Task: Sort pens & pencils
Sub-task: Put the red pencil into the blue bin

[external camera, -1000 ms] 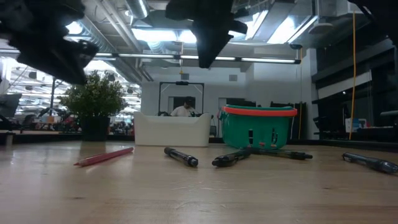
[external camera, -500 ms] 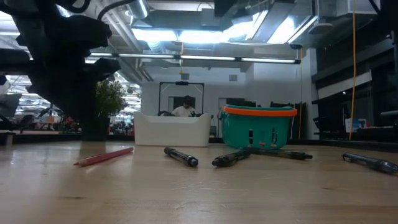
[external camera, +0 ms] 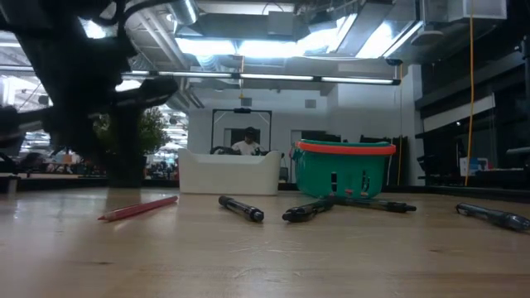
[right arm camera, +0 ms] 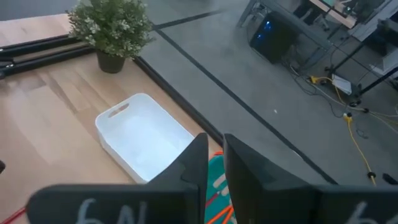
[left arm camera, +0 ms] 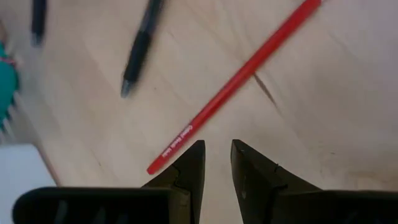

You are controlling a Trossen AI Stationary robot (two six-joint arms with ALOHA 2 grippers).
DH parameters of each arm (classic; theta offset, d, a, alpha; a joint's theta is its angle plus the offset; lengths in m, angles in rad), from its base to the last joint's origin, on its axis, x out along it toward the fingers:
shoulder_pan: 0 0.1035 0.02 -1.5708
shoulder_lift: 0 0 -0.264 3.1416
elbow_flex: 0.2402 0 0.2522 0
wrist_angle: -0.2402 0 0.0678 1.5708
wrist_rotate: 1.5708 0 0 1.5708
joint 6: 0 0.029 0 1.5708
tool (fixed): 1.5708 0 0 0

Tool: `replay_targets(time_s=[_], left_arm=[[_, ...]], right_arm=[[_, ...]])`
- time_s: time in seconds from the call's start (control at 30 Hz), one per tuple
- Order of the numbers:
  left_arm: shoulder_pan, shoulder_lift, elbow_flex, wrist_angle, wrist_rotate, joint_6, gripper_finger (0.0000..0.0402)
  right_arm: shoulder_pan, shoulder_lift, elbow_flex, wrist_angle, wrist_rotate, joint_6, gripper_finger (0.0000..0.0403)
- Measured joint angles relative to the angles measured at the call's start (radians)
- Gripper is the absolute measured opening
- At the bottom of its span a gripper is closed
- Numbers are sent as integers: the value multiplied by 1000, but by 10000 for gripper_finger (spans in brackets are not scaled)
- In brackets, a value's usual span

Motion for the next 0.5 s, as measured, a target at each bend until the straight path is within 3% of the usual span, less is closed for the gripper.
replay_targets(time_s=[0.5], left_arm=[[-3, 20, 0, 59, -9, 285, 72]], right_arm=[[-1, 0, 0, 9, 4, -50, 53]])
